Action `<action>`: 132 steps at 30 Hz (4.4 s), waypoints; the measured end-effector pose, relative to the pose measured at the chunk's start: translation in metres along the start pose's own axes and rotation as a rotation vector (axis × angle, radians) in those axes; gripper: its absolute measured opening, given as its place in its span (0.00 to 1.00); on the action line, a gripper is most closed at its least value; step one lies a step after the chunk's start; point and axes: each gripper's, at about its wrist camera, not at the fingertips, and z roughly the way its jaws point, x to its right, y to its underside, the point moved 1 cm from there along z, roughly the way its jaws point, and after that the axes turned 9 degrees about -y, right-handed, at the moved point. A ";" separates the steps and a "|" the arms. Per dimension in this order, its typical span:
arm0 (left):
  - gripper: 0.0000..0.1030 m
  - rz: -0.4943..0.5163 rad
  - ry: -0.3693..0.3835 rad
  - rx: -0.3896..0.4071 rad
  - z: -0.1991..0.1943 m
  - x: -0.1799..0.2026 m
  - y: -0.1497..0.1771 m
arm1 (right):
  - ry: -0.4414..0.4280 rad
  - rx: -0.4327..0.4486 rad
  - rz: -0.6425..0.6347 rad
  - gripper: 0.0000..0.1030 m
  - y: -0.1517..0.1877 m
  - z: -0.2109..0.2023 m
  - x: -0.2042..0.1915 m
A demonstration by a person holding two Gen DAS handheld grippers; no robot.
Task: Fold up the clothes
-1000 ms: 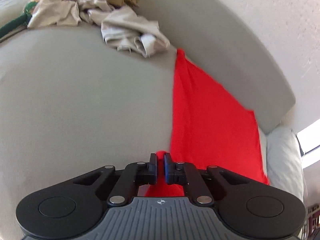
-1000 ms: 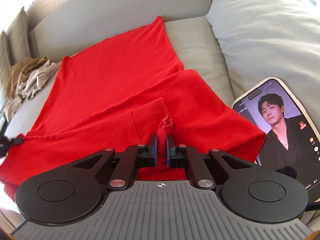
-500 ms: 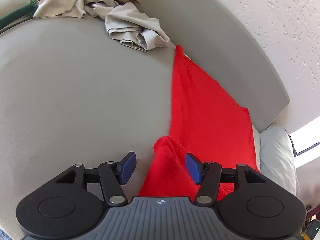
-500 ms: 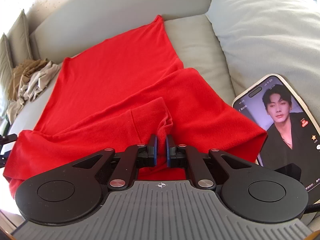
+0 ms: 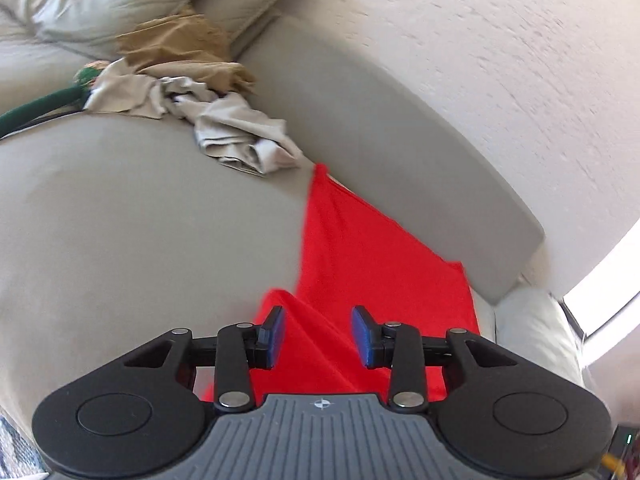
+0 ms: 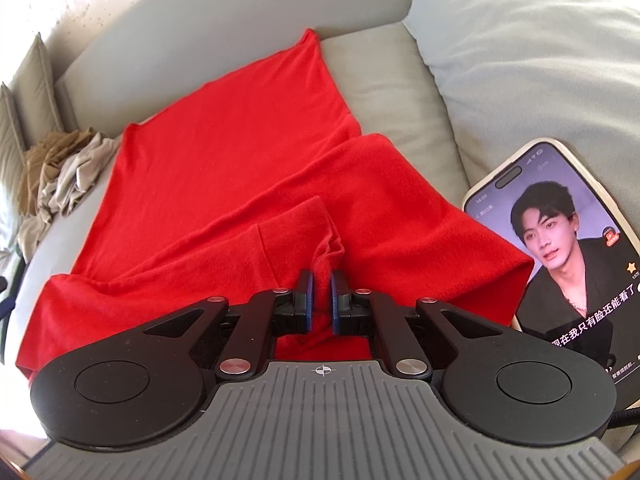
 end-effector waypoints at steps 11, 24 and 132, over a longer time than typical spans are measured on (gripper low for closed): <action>0.37 0.184 -0.137 -0.074 0.017 0.027 0.042 | 0.126 0.208 -0.247 0.07 -0.006 -0.034 -0.038; 0.42 0.325 -0.178 -0.074 0.022 0.046 0.053 | 0.328 0.115 -0.286 0.38 0.007 -0.012 -0.030; 0.52 0.553 -0.090 -0.200 -0.081 0.109 0.120 | -0.113 0.063 -0.201 0.55 0.071 -0.139 -0.035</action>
